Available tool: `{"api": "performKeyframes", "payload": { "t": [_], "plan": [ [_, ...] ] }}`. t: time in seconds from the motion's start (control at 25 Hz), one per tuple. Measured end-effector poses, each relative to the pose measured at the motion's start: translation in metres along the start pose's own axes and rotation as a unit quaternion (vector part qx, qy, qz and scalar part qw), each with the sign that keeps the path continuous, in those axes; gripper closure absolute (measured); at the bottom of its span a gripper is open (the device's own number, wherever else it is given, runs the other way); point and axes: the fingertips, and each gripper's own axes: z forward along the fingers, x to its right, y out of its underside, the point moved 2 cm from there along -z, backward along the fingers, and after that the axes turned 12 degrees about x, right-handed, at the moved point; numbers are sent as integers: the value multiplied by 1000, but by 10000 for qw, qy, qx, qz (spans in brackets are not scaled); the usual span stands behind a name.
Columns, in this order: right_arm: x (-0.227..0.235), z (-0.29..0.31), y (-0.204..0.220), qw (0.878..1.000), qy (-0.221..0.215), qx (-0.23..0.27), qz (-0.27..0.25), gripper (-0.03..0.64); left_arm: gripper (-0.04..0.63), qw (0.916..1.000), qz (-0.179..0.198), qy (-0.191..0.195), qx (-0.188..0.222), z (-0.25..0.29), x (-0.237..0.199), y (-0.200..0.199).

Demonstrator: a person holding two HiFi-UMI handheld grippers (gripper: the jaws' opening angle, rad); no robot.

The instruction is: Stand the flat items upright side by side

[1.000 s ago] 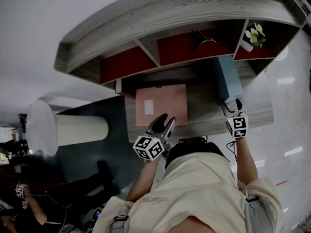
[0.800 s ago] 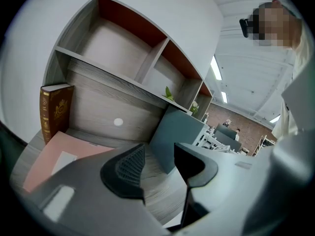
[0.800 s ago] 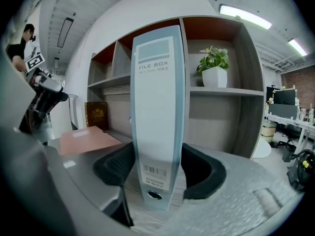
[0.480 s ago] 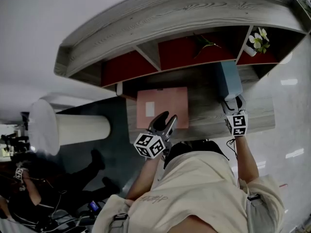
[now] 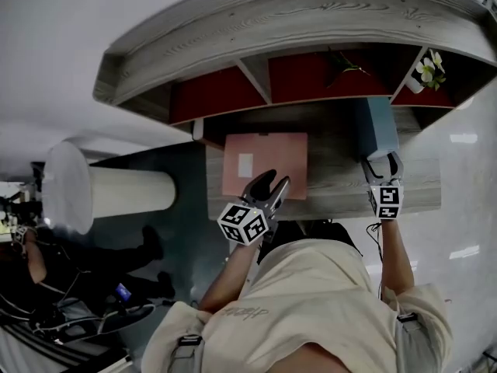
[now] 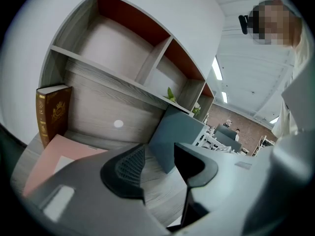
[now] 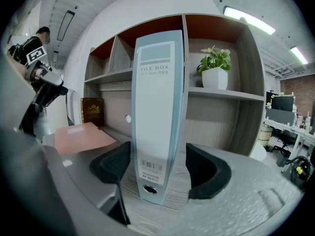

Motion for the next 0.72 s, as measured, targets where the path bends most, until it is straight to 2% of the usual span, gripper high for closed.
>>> {"api": "performKeyframes", "payload": {
  "t": [0.24, 0.44, 0.72],
  "plan": [
    [-13, -29, 0, 9992, 269, -297, 51, 249, 394, 9999, -83, 56, -140, -25, -17, 5],
    [-41, -50, -9, 9965, -12, -602, -574, 241, 394, 9996, -185, 77, -184, -45, -33, 12],
    [-86, -58, -30, 9952, -59, -650, -728, 238, 397, 9988, -241, -106, -424, -78, -80, 34]
  ]
}}
